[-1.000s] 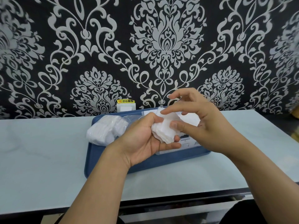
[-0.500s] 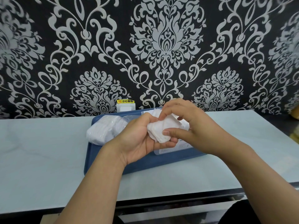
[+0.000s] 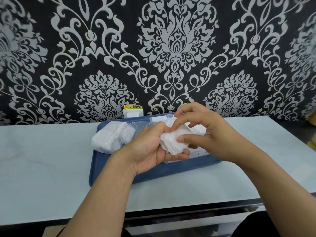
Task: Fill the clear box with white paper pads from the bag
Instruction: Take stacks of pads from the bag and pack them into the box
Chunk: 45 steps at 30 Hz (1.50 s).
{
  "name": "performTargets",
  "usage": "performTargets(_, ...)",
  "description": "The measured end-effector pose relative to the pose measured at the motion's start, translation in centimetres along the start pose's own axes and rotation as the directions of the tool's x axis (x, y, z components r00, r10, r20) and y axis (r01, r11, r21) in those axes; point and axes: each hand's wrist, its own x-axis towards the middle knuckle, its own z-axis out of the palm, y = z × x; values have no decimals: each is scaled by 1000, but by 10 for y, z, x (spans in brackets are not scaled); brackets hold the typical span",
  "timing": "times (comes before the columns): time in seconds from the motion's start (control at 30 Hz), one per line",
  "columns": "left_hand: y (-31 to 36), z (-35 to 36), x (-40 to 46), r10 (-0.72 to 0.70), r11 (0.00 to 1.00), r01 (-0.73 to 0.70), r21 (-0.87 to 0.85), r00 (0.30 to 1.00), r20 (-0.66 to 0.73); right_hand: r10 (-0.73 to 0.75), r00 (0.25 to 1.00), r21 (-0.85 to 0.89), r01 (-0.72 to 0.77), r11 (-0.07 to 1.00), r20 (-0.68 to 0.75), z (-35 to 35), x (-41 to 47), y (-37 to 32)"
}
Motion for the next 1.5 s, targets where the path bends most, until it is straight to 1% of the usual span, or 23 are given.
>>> performTargets(0.1,-1,0,0,2,1000,-2,10,1000,9,20,1000,-11,-20,1000,9,0,2,0)
performTargets(0.23,-3,-1,-1,-7,997,6,78,1000,10,51,995,-15,-50,999,83,6,3,0)
performTargets(0.3,-3,-1,-1,-7,996,7,85,1000,-1,54,994,0,-55,998,98,6,2,1)
performTargets(0.4,-3,-3,2,-7,998,8,55,1000,-16,59,997,152,-68,986,59,2,-2,-1)
performTargets(0.53,-4,-4,3,-2,999,4,37,1000,-31,62,998,257,-56,965,-13,-2,-3,3)
performTargets(0.67,-2,-5,4,-6,1000,6,16,1000,-21,23,995,231,0,973,-97,-6,-3,7)
performTargets(0.77,-1,-6,4,-11,1000,11,-11,1000,-26,13,983,273,38,961,-181,-13,-4,3)
performTargets(0.83,-1,-7,3,-7,1000,6,-28,1000,-27,2,985,281,47,959,-171,-15,-4,1)
performTargets(0.9,-1,-8,3,-8,999,7,-33,999,-31,8,988,326,42,945,-151,-17,-5,-1)
performTargets(0.97,-1,-8,3,-9,999,8,-34,999,-32,39,985,472,47,880,-171,-23,-6,-4)
performTargets(1.0,0,-9,3,-7,999,6,-39,999,-31,61,984,574,48,817,-168,-28,-7,-5)
performTargets(1.07,0,-9,2,-4,998,2,-59,1000,-30,79,991,759,27,651,-103,-38,-10,-7)
performTargets(1.1,0,-9,1,-2,998,0,-60,1000,-28,80,995,815,4,579,-62,-40,-11,-9)
performTargets(1.13,-1,-9,1,0,999,-1,-50,1000,-29,93,995,839,-26,544,-29,-41,-11,-9)
performTargets(1.17,-1,-8,1,0,999,-1,-35,1000,-29,120,993,828,-66,556,-1,-39,-10,-10)
performTargets(1.23,-1,-7,2,-3,1000,2,-15,1000,-31,197,980,722,-161,672,35,-29,-6,-8)
performTargets(1.3,-2,-4,2,3,1000,-3,-2,1000,-26,234,970,592,-230,772,72,-18,1,-7)
performTargets(1.4,-4,-2,2,-5,1000,5,15,1000,-5,285,953,499,-296,814,101,-9,6,-8)
performTargets(1.5,-4,-4,3,-19,999,18,40,1000,24,296,951,490,-302,818,91,-8,7,-9)
